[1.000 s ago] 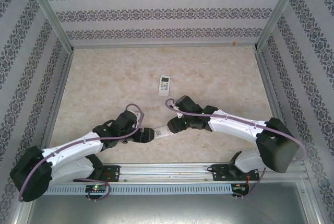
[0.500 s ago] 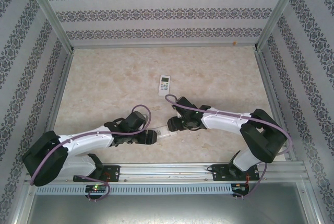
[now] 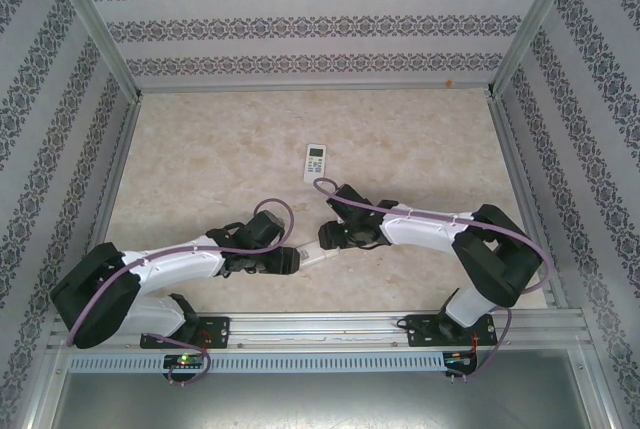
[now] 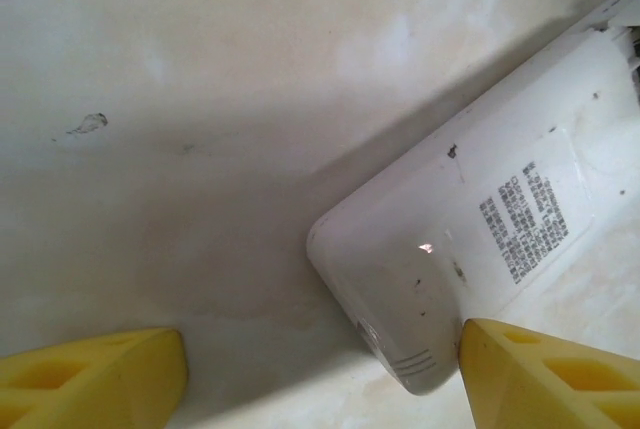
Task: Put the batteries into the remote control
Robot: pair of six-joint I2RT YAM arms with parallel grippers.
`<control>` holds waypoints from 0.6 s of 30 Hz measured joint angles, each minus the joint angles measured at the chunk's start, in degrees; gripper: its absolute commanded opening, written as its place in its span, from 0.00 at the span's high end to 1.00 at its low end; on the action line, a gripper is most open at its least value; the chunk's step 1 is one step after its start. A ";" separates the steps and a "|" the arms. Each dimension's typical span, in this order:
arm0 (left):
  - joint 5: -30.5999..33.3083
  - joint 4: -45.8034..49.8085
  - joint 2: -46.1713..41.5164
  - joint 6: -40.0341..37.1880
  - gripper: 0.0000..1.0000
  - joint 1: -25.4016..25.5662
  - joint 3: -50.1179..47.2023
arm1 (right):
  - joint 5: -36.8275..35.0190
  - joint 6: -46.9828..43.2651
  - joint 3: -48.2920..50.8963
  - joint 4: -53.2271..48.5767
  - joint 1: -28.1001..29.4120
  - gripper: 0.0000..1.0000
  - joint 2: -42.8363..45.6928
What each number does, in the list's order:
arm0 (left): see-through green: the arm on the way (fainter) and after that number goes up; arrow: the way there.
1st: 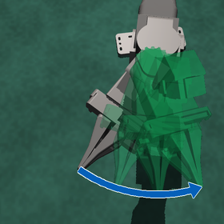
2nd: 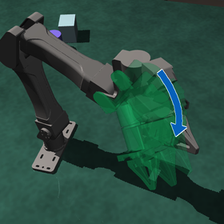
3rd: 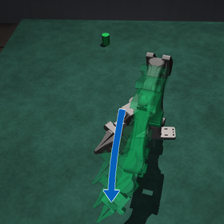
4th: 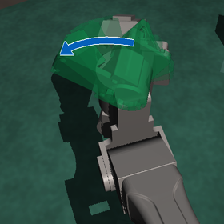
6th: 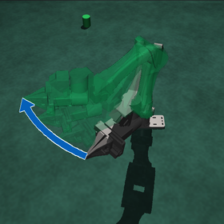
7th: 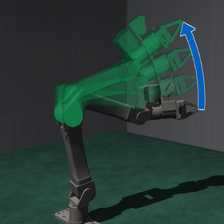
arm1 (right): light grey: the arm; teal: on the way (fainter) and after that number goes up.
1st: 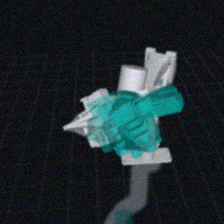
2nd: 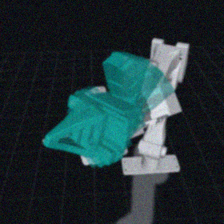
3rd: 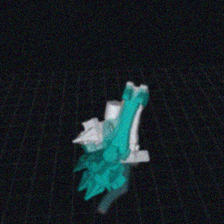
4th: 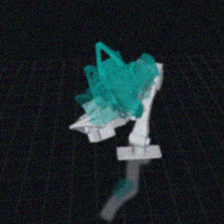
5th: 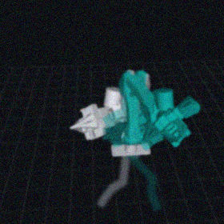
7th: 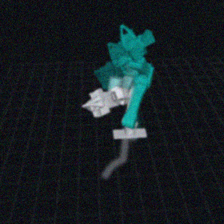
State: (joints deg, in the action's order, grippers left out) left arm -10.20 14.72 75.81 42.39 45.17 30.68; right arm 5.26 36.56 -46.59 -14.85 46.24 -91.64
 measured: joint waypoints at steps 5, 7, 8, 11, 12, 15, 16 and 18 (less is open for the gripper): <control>0.37 0.39 0.61 0.37 0.30 0.00 0.31 | -0.57 1.46 -1.73 -0.07 1.01 0.57 -2.23; 0.42 0.39 0.68 0.44 0.31 0.00 0.31 | -1.09 1.81 -2.34 -0.33 1.73 0.62 -2.62; 0.42 0.37 0.72 0.55 0.31 0.00 0.31 | -1.31 2.08 -2.56 -0.37 2.12 0.65 -2.75; 0.42 0.35 0.72 0.59 0.31 0.00 0.31 | -1.81 2.89 -2.73 -0.31 3.08 0.72 -2.62; 0.39 0.35 0.72 0.59 0.31 0.00 0.31 | -1.97 3.41 -2.69 -0.33 3.17 0.73 -2.47; 0.35 0.22 0.83 0.61 0.32 -0.02 0.33 | -2.21 5.55 -1.95 0.37 3.52 0.77 -1.75; 0.28 0.09 0.87 0.68 0.33 -0.02 0.33 | -2.62 6.80 -1.53 0.76 3.85 0.77 -1.36; 0.07 -0.13 0.98 0.98 0.34 -0.17 0.28 | -3.56 9.64 -0.63 1.73 4.50 0.76 -0.72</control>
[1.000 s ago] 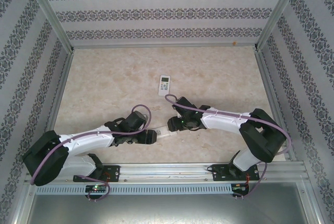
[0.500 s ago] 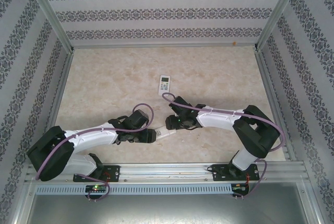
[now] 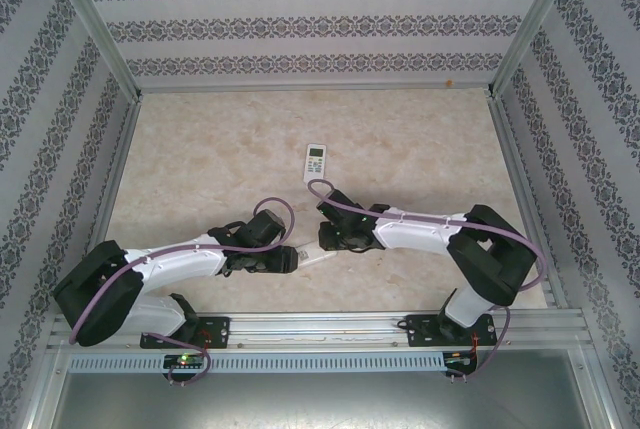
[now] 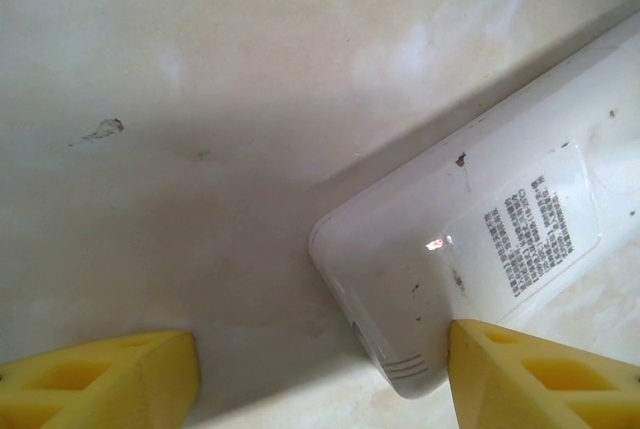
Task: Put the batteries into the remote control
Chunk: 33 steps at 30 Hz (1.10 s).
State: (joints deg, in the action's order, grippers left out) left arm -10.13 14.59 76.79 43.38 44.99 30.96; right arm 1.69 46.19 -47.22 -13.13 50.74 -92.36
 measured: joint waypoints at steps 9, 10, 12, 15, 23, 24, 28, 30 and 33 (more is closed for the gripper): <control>0.20 -0.44 0.31 1.86 0.32 -0.11 -0.09 | -9.88 10.62 3.52 1.01 6.56 0.56 3.76; 0.35 -0.74 -0.02 1.97 0.30 -0.11 -0.35 | -10.12 9.86 3.63 -0.17 7.37 0.50 5.14; 0.59 -2.01 -1.40 2.14 0.27 -0.11 -1.51 | -11.54 6.23 3.63 -2.14 8.59 0.40 8.68; 0.20 -4.24 -4.33 2.54 0.19 -0.44 -3.54 | -13.88 -4.37 3.58 -3.39 9.05 0.21 14.71; 1.38 -8.68 -21.18 5.07 0.08 -6.58 -10.69 | -6.38 -47.19 2.78 -5.01 9.03 0.09 16.31; 1.68 -8.68 -23.61 5.42 0.07 -7.08 -11.21 | -5.35 -51.01 2.16 -6.08 9.01 0.09 14.88; 1.86 -9.14 -32.83 6.88 0.06 -8.31 -13.00 | -2.60 -64.65 -1.81 -10.75 8.48 0.09 6.23; 1.86 -9.16 -35.71 7.06 0.06 -8.59 -13.81 | -1.73 -68.70 -3.13 -11.41 7.63 0.09 2.97; 2.16 -9.07 -38.47 7.04 0.06 -8.70 -15.41 | -0.74 -73.02 -4.79 -11.74 5.92 0.10 -0.83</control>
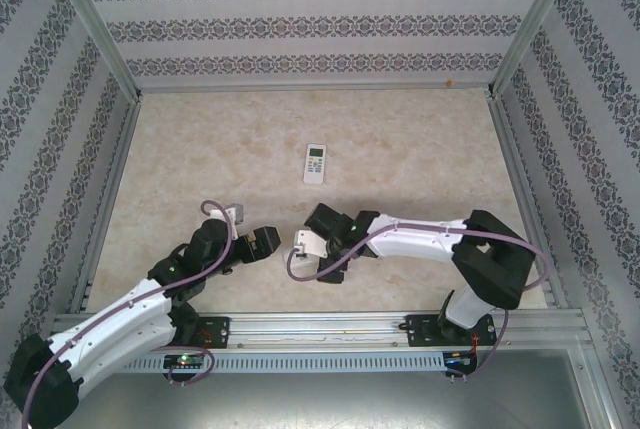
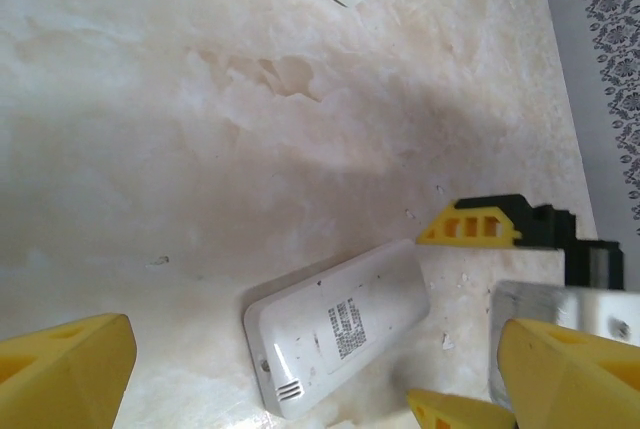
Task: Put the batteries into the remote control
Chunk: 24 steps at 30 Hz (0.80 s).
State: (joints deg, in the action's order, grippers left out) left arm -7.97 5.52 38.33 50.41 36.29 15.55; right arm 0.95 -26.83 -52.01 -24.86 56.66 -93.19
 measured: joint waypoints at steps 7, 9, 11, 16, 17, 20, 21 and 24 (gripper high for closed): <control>0.35 0.24 -0.90 0.00 0.06 -0.04 -1.86 | 1.95 -4.28 -3.65 -0.72 -1.40 0.13 -5.14; 0.37 0.22 -0.70 -0.02 0.06 -0.04 -1.90 | 2.43 -5.07 -4.81 -1.99 -1.42 0.17 -6.01; 0.37 0.20 -0.39 -0.02 0.05 -0.04 -1.90 | 3.23 -5.92 -6.29 -3.80 -1.42 0.25 -7.26; 0.33 0.20 0.61 0.02 0.06 -0.04 -1.90 | 5.07 -6.19 -9.25 -8.09 -1.40 0.45 -9.53; 0.31 0.20 0.63 0.13 0.05 -0.04 -1.90 | 5.09 -5.99 -9.53 -8.39 -1.42 0.46 -9.53; -0.13 -0.17 0.63 1.03 0.06 -0.04 -1.90 | 5.68 -3.63 -9.55 -8.35 -1.42 0.46 -9.51; -0.42 -0.44 0.63 1.42 0.05 -0.04 -1.90 | 6.12 -2.01 -9.55 -8.17 -1.44 0.47 -9.38; -1.33 -1.77 0.83 3.37 0.06 -0.04 -1.90 | 8.13 4.50 -9.55 -5.40 -1.42 0.51 -9.05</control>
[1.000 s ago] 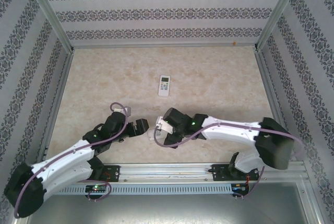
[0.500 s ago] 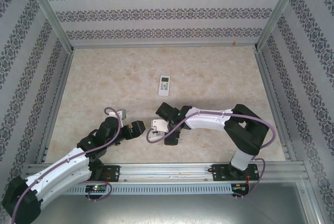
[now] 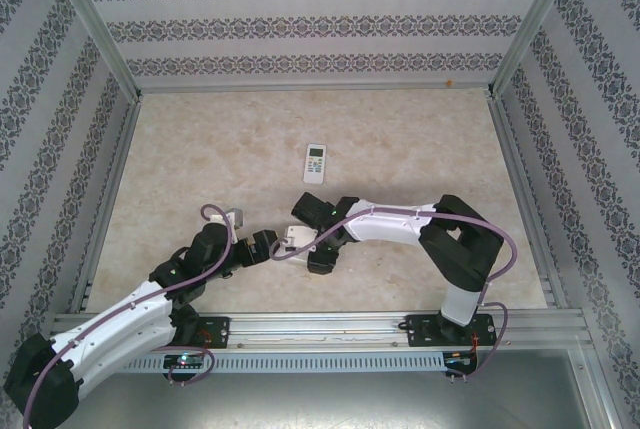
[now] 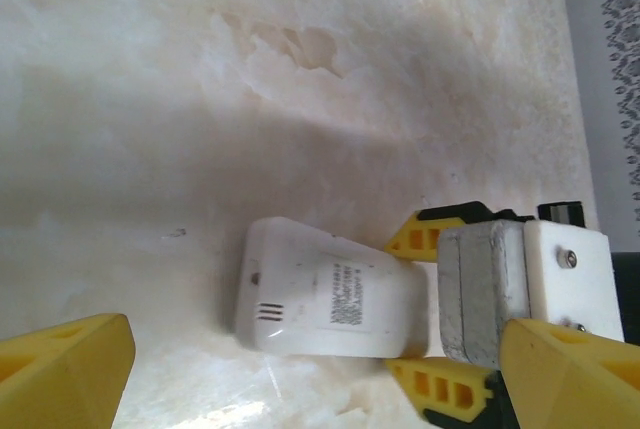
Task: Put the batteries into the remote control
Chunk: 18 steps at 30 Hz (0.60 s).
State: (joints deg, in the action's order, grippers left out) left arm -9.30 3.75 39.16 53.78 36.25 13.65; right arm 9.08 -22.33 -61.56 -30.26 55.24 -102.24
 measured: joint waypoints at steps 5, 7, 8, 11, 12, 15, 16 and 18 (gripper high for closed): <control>-1.53 -5.07 2.14 6.38 0.12 -1.07 -0.15 | 2.56 12.79 -0.22 2.80 -0.02 0.51 1.38; -2.27 -7.78 3.04 9.73 0.15 -1.92 -0.48 | 3.41 17.42 -0.17 3.93 -0.02 0.51 1.77; -2.60 -9.35 3.26 11.52 0.17 -2.32 -0.81 | 3.93 19.65 0.00 4.72 -0.02 0.51 2.05; -3.45 -13.07 3.17 15.91 0.23 -3.08 -2.29 | 5.75 25.14 1.95 8.41 0.00 0.51 4.07; -3.87 -13.62 2.95 16.94 0.24 -3.39 -3.02 | 6.56 26.91 2.86 10.01 0.00 0.51 5.25; -4.52 -13.66 1.77 18.27 0.23 -3.80 -4.68 | 8.07 30.21 4.46 13.51 0.00 0.51 8.87; -4.90 -13.66 1.33 18.29 0.23 -3.85 -4.85 | 8.39 30.95 4.72 14.38 0.00 0.50 9.84; -5.64 -13.68 0.02 18.25 0.25 -4.02 -4.85 | 8.57 31.87 5.03 15.63 0.00 0.50 11.34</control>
State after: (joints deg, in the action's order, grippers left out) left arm -14.94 -9.93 39.18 72.03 32.23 8.80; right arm 17.65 9.54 -56.53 -14.63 55.24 -90.89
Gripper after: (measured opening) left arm 0.769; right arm 0.501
